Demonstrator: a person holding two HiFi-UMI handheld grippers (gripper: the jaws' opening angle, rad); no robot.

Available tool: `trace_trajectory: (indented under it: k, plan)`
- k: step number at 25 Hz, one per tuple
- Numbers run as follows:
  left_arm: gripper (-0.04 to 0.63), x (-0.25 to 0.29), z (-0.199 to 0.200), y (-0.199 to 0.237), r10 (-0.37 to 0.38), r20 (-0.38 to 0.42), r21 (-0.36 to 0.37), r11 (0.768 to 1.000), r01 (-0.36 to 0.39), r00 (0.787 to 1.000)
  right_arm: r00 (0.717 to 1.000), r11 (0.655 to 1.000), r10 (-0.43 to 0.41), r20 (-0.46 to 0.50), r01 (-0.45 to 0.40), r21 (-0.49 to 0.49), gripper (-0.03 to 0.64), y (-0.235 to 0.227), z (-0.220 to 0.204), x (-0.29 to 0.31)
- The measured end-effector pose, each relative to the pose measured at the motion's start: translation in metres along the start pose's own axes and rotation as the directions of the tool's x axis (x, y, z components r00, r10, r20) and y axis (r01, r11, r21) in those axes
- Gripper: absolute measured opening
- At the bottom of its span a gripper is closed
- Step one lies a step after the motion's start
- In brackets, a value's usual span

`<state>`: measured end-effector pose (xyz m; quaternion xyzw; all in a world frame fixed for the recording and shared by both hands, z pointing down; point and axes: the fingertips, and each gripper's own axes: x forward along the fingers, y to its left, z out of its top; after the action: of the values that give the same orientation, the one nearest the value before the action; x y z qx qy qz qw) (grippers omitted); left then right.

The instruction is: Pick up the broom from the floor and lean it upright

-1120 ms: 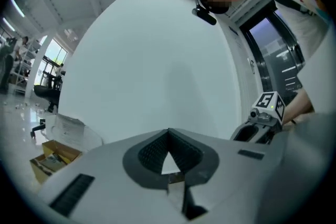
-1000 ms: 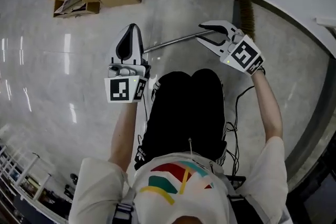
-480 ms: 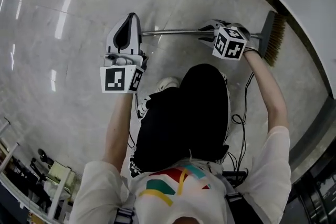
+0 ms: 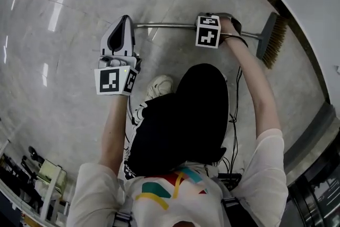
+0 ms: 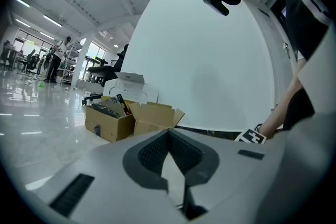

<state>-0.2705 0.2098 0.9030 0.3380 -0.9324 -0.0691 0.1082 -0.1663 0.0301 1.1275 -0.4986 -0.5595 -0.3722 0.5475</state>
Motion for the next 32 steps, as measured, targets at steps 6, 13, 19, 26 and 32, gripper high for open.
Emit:
trace_trajectory:
  k: [6, 13, 19, 26, 32]
  plan:
    - [0.046, 0.002, 0.011, -0.020, -0.033, 0.006, 0.008, 0.999, 0.033, 0.999, 1.000, 0.996, 0.011, 0.025, -0.014, 0.087, 0.081, 0.003, -0.005, -0.002]
    - [0.046, 0.008, 0.073, 0.007, -0.047, 0.092, 0.092, 0.995, 0.039, 0.995, 0.959, 0.953, -0.204, 0.198, 0.149, 0.263, 0.081, -0.036, 0.014, -0.074]
    - [0.046, 0.024, 0.168, -0.039, -0.118, 0.164, 0.132, 0.986, 0.097, 0.979, 0.831, 0.824, -0.453, 0.322, 0.253, 0.506, 0.081, -0.061, -0.012, -0.223]
    - [0.045, 0.069, 0.235, -0.130, -0.342, 0.290, 0.179, 0.937, 0.301, 0.894, 0.566, 0.456, -0.794, 0.221, 0.313, 0.833, 0.081, -0.060, -0.094, -0.349]
    - [0.046, 0.080, 0.235, -0.212, -0.499, 0.277, 0.201, 0.866, 0.459, 0.821, 0.286, 0.007, -0.957, -0.054, 0.207, 0.978, 0.082, -0.019, -0.187, -0.430]
